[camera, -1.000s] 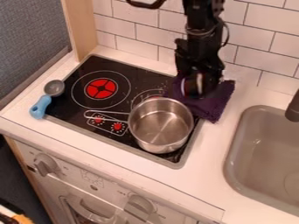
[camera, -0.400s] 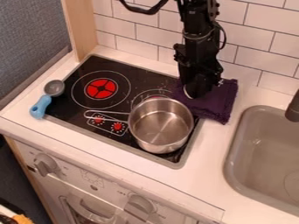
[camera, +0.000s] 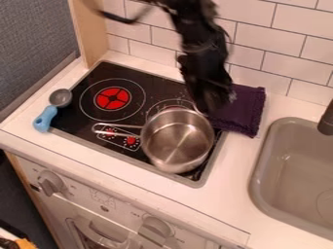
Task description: Take the sushi and put it in the silver pot
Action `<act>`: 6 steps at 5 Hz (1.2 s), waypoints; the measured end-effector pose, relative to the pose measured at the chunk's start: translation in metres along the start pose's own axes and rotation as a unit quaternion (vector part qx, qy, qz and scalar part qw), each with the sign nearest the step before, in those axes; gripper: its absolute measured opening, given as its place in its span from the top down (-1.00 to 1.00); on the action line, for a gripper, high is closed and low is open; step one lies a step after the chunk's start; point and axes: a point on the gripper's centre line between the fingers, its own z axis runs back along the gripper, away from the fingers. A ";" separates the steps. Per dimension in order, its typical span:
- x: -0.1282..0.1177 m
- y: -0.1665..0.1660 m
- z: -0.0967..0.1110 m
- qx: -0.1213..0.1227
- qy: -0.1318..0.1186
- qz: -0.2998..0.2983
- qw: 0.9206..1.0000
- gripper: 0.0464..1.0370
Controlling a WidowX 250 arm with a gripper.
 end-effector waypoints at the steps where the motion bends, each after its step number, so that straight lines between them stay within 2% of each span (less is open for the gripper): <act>1: -0.046 -0.004 0.026 -0.003 0.038 0.000 0.999 0.04; 2: -0.099 -0.009 0.023 0.001 0.063 0.002 0.998 0.04; 3: -0.088 -0.012 0.023 -0.011 0.094 -0.033 0.995 0.04; 4: -0.069 -0.012 0.012 -0.015 0.097 -0.042 0.994 0.04; 5: -0.055 -0.016 0.013 -0.016 0.080 -0.044 0.996 -0.12; 6: -0.054 -0.016 0.014 -0.017 0.079 -0.046 0.996 -0.73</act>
